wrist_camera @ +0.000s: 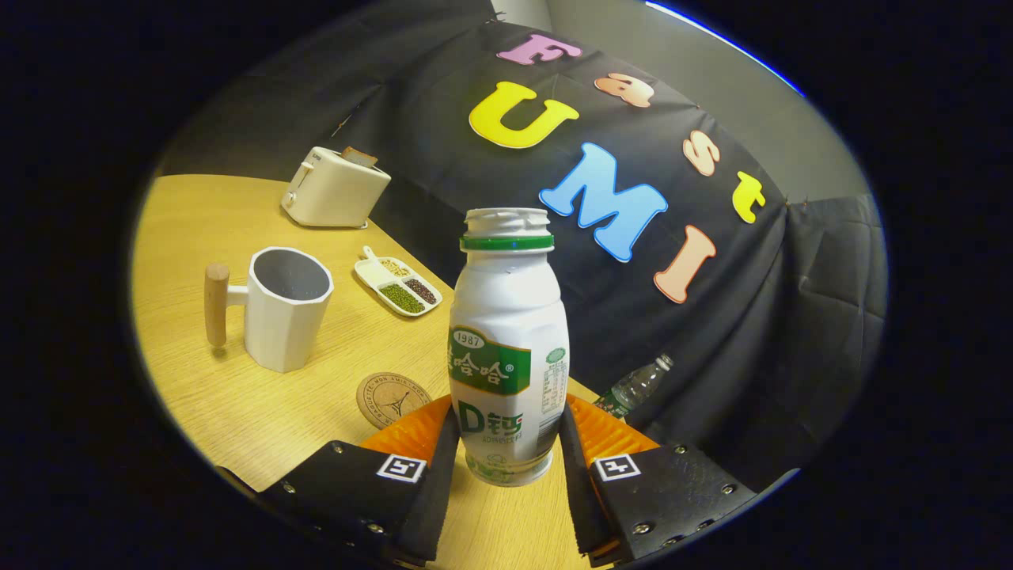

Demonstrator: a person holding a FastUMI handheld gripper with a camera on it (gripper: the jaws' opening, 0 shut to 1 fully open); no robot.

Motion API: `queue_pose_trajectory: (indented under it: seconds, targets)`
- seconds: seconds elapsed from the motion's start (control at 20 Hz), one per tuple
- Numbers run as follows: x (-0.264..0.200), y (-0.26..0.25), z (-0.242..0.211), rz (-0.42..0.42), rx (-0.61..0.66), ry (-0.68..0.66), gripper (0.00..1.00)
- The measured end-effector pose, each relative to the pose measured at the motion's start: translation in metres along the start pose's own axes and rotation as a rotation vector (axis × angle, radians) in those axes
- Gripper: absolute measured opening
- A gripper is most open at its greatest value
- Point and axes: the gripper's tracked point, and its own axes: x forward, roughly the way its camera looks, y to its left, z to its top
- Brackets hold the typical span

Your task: Take the bottle from table, then pour the juice into the cup, finally place the bottle on the coaster

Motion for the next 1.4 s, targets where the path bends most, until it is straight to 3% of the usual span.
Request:
queue_pose_trajectory:
  seconds: [0.25,0.95,1.4]
  targets:
    - [0.004,0.000,0.018,-0.030,-0.110,-0.009,0.63]
    - [0.008,-0.026,0.072,-0.229,-0.527,-0.065,0.63]
    - [0.013,-0.024,0.088,-0.269,-0.680,-0.069,0.63]
